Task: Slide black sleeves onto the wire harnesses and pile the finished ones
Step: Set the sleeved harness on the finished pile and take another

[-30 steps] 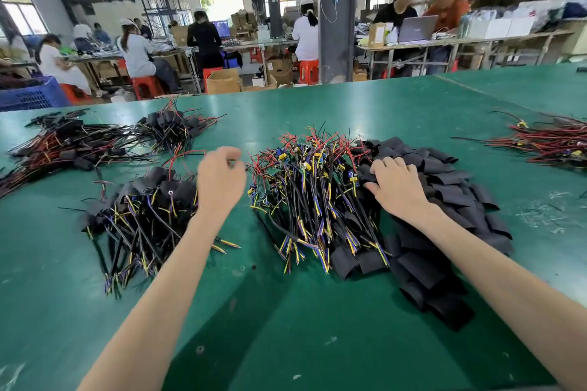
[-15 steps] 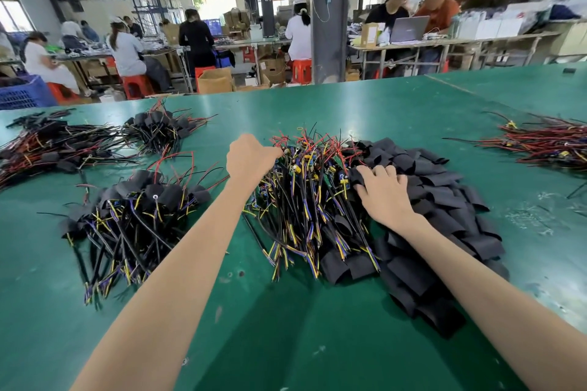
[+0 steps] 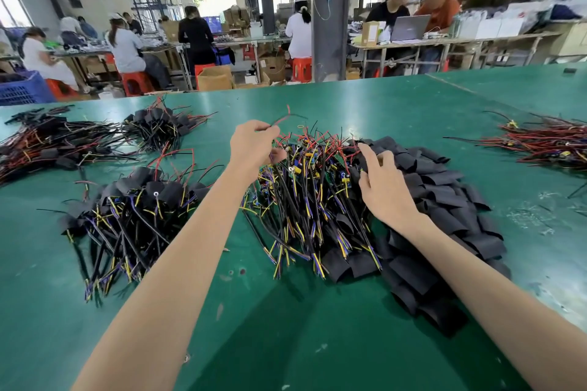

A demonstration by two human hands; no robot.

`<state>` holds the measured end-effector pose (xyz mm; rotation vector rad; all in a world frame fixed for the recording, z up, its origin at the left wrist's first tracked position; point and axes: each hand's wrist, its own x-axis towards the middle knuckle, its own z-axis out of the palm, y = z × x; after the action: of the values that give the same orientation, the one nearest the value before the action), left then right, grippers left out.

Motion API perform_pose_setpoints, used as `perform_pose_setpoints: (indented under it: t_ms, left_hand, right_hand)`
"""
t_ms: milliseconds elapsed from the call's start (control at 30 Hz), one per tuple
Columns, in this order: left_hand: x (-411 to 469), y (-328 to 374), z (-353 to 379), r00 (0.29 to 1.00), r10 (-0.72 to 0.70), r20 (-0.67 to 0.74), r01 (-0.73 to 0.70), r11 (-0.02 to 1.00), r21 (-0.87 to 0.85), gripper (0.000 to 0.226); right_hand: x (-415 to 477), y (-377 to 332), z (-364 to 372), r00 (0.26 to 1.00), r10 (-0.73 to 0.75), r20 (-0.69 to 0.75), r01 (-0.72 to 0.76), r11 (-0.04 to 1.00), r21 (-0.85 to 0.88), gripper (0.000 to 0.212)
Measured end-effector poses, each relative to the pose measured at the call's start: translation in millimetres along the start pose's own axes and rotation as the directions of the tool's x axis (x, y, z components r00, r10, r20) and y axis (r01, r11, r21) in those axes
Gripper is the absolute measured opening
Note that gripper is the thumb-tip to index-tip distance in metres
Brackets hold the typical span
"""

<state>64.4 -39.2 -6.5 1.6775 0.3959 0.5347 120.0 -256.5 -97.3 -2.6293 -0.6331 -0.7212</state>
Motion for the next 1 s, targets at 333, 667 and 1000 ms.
perform_pose_setpoints:
  t_ms: [333, 667, 1000]
  left_hand:
    - [-10, 6, 5, 0.855, 0.485, -0.182, -0.473, 0.875, 0.108, 0.008]
    - [0, 37, -1, 0.994, -0.105, 0.019, 0.081, 0.628, -0.774, 0.006]
    - [-8, 36, -7, 0.967, -0.236, 0.097, 0.156, 0.245, -0.957, 0.017]
  right_hand:
    - [-4, -19, -14, 0.980, -0.060, -0.189, 0.121, 0.936, 0.331, 0.047]
    - [-9, -20, -16, 0.979, -0.035, -0.199, 0.115, 0.908, 0.403, 0.041]
    - [-12, -28, -22, 0.977, -0.008, -0.214, 0.104, 0.891, 0.442, 0.041]
